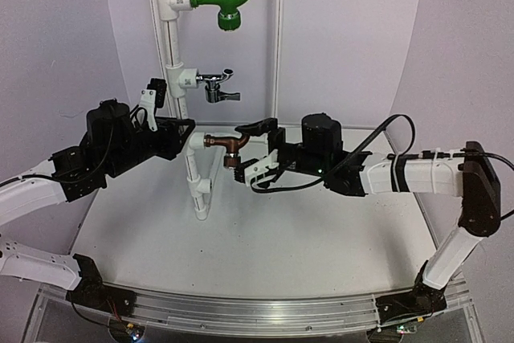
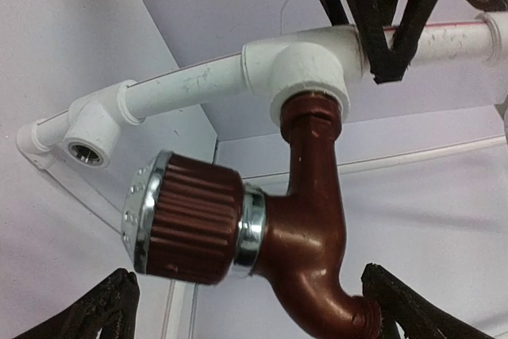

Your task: Install the water faucets

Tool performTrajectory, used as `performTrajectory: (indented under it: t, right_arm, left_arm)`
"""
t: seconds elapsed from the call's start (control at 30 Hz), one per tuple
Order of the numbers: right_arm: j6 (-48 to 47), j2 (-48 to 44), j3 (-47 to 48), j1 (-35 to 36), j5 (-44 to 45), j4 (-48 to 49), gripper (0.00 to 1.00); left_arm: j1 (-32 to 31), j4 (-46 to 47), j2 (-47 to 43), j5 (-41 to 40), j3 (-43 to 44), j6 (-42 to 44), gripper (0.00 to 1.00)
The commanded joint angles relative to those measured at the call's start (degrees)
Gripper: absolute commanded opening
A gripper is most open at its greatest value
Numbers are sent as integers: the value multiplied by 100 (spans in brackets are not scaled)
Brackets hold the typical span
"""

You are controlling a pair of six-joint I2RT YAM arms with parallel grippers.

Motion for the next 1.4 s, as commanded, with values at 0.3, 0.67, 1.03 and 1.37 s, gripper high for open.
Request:
performTrajectory:
  t: [0.3, 0.67, 1.03, 1.37]
  right_arm:
    - [750, 342, 593, 361, -94, 28, 73]
    - [5928, 495, 1159, 354, -312, -368, 19]
    - [10832, 830, 1595, 65, -1679, -344, 0]
    - [14562, 1414, 1797, -512, -3063, 596, 14]
  left_arm:
    - [-74, -427, 175, 842, 6, -741, 0]
    - [-70, -414, 121, 940, -47, -727, 0]
    - [-71, -406, 25, 927, -133, -713, 0]
    - [-71, -356, 7, 848, -224, -720, 0]
